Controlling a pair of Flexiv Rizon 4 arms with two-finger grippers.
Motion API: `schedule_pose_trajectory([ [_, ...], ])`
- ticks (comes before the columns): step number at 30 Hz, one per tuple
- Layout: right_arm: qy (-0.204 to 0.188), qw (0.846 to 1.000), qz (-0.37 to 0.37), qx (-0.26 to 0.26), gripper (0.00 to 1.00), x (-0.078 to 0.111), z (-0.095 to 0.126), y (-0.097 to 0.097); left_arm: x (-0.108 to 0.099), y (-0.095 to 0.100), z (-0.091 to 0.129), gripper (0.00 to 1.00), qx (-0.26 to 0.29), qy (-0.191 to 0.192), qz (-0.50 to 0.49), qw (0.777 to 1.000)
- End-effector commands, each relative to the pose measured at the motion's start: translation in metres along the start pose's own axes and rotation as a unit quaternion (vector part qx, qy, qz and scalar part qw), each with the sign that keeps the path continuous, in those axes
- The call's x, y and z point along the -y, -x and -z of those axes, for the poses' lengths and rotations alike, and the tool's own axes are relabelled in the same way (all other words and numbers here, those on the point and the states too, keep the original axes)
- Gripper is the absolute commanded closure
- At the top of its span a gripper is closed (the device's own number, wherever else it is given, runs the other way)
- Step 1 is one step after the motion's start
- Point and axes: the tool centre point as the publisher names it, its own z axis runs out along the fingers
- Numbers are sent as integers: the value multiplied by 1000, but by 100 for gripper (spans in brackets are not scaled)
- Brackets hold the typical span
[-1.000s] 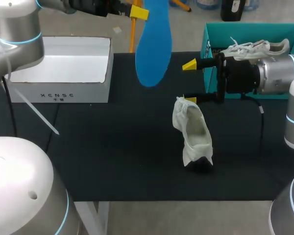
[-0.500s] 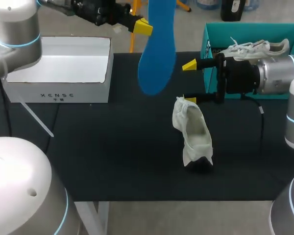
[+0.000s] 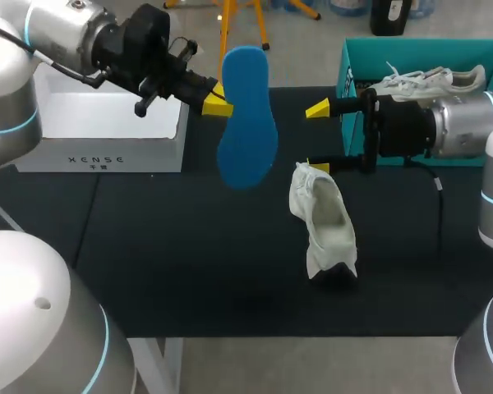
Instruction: Take the shoe out of the shoebox, open the shoe tongue, remove and reinsert the insole, then place the shoe into the shoebox
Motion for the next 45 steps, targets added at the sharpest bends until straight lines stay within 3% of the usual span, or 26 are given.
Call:
schedule_pose_trajectory([
  [1,1,1000,0,1,0,0,-2,0,-1,-2,-1,100,5,0,0,1000],
  [17,1,1000,0,1,0,0,-2,0,-1,-2,-1,100,5,0,0,1000],
  [19,1,1000,0,1,0,0,-2,0,33,1,-21,100,-4,1,-121,993],
  [20,1,1000,0,1,0,0,-2,0,41,-1,-29,100,-24,29,-161,986],
  [23,1,1000,0,1,0,0,-2,0,47,-12,-45,100,-59,87,-283,953],
  [25,1,1000,0,1,0,0,-2,0,43,-17,-43,100,-41,73,-313,946],
  [26,1,1000,0,1,0,0,-2,0,39,-23,-44,100,-51,95,-344,933],
  [29,1,1000,0,1,0,0,-2,0,30,-32,-38,100,-44,108,-385,916],
  [36,1,1000,0,1,0,0,-2,0,14,-50,-30,100,-21,87,-436,896],
  [40,1,1000,0,1,0,0,-2,0,-6,-50,-31,100,-13,81,-447,891],
  [45,1,1000,0,1,0,0,-2,0,-20,-35,-36,100,-9,83,-455,886],
])
